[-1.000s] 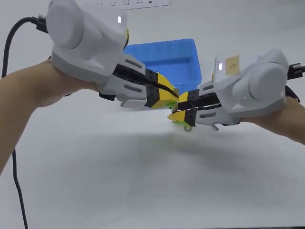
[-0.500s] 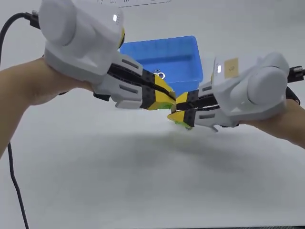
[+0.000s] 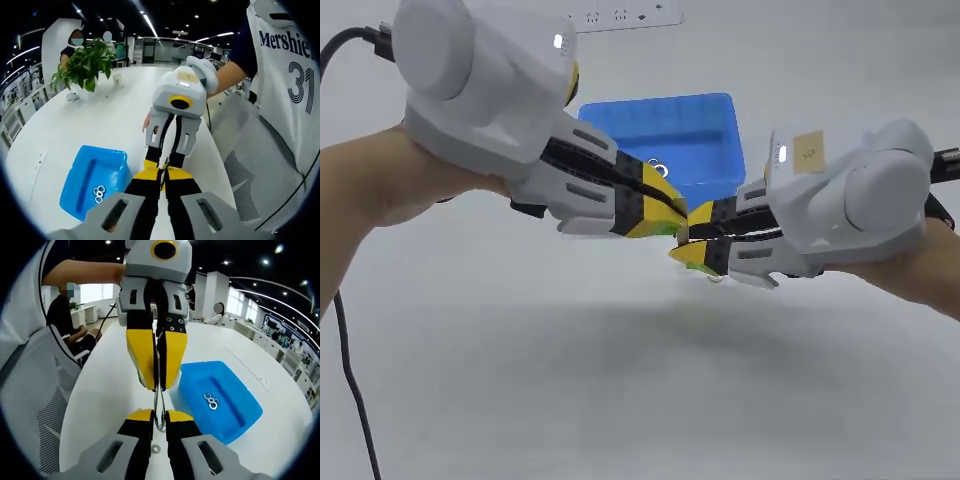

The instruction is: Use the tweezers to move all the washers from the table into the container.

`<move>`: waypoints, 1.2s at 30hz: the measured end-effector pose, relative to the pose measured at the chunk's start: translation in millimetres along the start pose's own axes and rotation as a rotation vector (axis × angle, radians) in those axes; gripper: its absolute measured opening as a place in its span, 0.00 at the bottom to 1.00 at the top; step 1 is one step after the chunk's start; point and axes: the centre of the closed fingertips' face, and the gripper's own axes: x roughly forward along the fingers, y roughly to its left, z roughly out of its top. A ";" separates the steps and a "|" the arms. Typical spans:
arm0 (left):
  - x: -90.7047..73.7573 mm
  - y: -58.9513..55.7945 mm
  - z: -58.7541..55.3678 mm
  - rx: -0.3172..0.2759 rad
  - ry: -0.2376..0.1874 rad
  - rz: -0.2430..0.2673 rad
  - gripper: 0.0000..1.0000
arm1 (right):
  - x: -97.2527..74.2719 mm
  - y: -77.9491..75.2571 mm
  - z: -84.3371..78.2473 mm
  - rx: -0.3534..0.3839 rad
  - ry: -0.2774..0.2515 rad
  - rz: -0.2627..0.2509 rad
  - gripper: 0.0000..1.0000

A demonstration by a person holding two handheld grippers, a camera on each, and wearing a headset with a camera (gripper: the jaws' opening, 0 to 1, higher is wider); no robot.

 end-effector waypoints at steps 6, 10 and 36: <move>-11.7 9.1 -4.2 0.034 -0.010 0.015 0.07 | -7.5 -3.4 16.5 -0.026 -0.020 -0.027 0.10; -25.4 11.5 2.6 0.062 -0.012 0.024 0.07 | -12.0 -5.9 26.9 -0.050 -0.025 -0.038 0.10; -36.7 99.7 5.2 0.141 0.009 0.107 0.07 | 11.0 -98.8 32.1 -0.088 -0.044 -0.108 0.10</move>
